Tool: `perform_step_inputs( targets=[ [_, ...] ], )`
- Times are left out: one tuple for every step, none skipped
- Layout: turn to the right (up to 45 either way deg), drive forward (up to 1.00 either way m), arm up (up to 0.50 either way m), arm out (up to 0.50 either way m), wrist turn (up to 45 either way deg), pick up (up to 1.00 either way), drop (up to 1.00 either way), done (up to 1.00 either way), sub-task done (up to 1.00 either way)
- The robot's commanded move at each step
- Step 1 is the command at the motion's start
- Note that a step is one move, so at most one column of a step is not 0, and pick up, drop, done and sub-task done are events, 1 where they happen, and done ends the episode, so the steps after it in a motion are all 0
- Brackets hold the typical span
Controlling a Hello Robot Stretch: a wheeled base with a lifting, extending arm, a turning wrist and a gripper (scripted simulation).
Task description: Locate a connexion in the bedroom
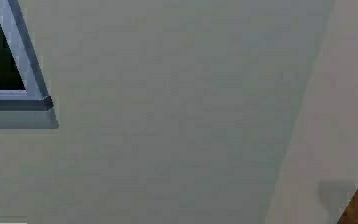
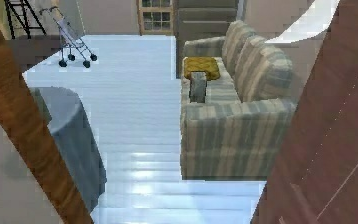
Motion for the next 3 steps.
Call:
perform_step_inputs(
  targets=[
    [0.0, 0.10, 0.00, 0.00, 0.0, 0.00, 0.00, 0.00, 0.00],
    [-45.0, 0.00, 0.00, 0.00, 0.0, 0.00, 0.00, 0.00, 0.00],
    [-18.0, 0.00, 0.00, 0.00, 0.0, 0.00, 0.00, 0.00, 0.00]
  ],
)
